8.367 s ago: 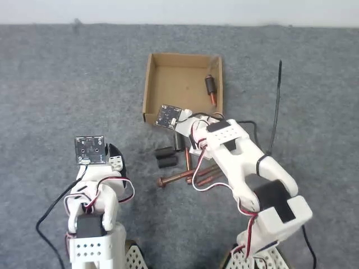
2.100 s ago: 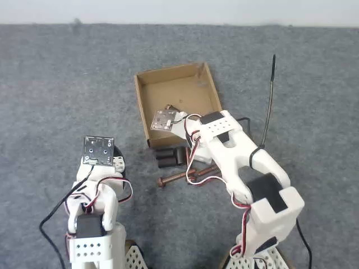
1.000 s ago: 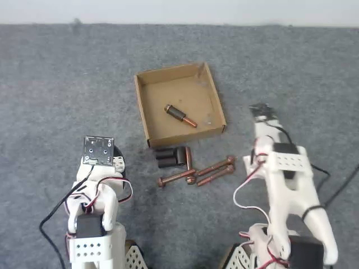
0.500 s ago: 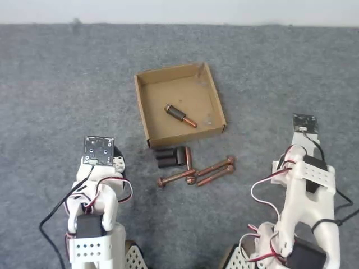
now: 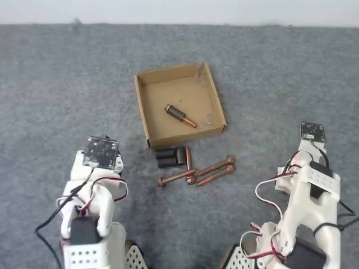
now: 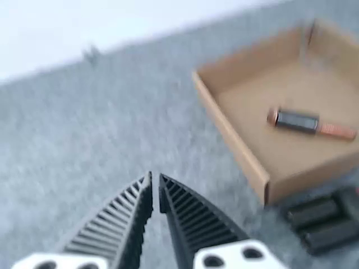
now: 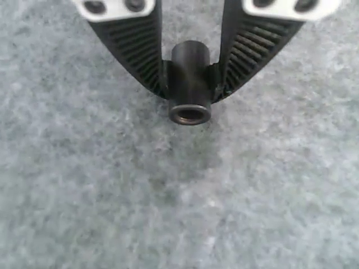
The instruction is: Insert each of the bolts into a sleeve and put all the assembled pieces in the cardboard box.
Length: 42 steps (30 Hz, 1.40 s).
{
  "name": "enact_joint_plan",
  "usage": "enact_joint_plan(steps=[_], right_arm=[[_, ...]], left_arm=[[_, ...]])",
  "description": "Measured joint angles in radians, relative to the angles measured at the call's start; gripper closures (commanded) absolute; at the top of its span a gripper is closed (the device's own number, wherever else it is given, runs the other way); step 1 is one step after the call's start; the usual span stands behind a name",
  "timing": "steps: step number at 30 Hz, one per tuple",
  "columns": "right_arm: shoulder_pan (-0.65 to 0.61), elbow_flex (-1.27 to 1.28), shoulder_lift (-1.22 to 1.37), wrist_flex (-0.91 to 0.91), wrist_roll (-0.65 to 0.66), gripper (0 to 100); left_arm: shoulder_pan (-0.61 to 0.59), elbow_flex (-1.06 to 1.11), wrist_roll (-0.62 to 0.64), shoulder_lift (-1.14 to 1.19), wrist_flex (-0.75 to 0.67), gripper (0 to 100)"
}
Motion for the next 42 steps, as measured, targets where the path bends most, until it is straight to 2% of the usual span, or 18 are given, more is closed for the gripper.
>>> enact_joint_plan(steps=[4,11,18,25,29,33,36,42], right_arm=[[0.0,0.0,0.0,0.0,0.002,99.2],[0.0,0.0,0.0,0.0,0.002,99.2],[0.0,0.0,0.0,0.0,0.002,99.2],[0.0,0.0,0.0,0.0,0.002,99.2],[0.0,0.0,0.0,0.0,0.002,99.2],[0.0,0.0,0.0,0.0,0.002,99.2],[0.0,0.0,0.0,0.0,0.002,99.2],[0.0,0.0,0.0,0.0,0.015,99.2]], left_arm=[[0.058,-0.181,0.0,0.084,0.063,98],[0.176,-0.638,0.0,0.526,0.299,98],[0.379,-1.026,0.0,0.852,0.48,98],[0.562,-1.105,0.0,1.109,0.48,98],[0.634,-1.106,0.0,1.277,0.425,98],[0.701,-1.106,0.002,1.384,0.359,90],[0.743,-1.106,0.0,1.435,0.331,87],[0.747,-1.106,0.002,1.521,0.265,87]])
